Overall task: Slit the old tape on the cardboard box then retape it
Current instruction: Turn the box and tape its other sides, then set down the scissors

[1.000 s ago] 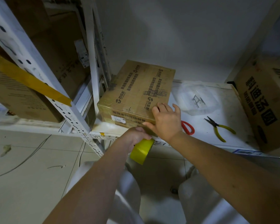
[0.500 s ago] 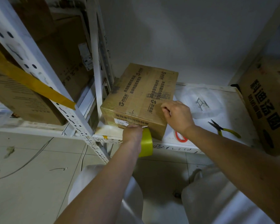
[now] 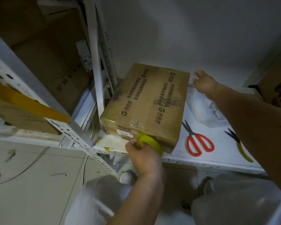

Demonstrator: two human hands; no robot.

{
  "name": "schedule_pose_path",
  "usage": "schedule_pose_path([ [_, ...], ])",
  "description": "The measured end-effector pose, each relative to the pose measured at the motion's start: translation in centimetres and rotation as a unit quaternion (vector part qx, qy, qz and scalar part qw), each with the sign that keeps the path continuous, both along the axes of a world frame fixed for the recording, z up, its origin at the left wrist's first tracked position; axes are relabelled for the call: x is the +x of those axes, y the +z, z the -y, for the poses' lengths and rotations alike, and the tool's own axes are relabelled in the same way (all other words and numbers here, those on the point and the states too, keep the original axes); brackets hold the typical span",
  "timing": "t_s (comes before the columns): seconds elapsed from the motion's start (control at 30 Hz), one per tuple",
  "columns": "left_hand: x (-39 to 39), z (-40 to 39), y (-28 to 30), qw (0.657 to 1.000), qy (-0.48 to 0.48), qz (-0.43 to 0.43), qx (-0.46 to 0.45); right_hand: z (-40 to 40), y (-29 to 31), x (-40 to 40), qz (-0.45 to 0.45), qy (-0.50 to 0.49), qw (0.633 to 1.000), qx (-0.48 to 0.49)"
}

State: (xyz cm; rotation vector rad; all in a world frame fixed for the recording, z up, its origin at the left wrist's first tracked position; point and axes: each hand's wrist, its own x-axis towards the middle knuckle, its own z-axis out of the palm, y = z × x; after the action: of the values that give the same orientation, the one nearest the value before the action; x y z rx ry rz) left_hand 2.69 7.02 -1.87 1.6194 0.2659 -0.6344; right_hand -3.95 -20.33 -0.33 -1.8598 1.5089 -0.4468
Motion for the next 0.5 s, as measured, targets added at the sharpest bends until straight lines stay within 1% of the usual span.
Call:
schedule_pose_path([
  [0.07, -0.3, 0.0, -0.2, 1.000, -0.005, 0.007, 0.003, 1.4, -0.2, 0.7, -0.016, 0.004, 1.000, 0.012],
  [0.17, -0.6, 0.2, -0.2, 1.000, 0.002, -0.008, -0.004, 2.9, -0.7, 1.7, -0.029, 0.017, 0.999, 0.039],
  [0.3, -0.6, 0.5, -0.5, 1.000, 0.019, -0.024, -0.007, 3.9, -1.1, 3.1, 0.019, 0.005, 0.997, 0.074],
  [0.4, -0.6, 0.5, -0.4, 0.999, 0.029, -0.020, -0.018, 4.2, -1.3, 3.5, 0.057, -0.011, 0.994, 0.096],
  [0.5, 0.0, 0.5, -0.4, 0.999, 0.041, -0.008, -0.006, 4.1, -1.2, 3.3, 0.091, -0.020, 0.990, 0.106],
])
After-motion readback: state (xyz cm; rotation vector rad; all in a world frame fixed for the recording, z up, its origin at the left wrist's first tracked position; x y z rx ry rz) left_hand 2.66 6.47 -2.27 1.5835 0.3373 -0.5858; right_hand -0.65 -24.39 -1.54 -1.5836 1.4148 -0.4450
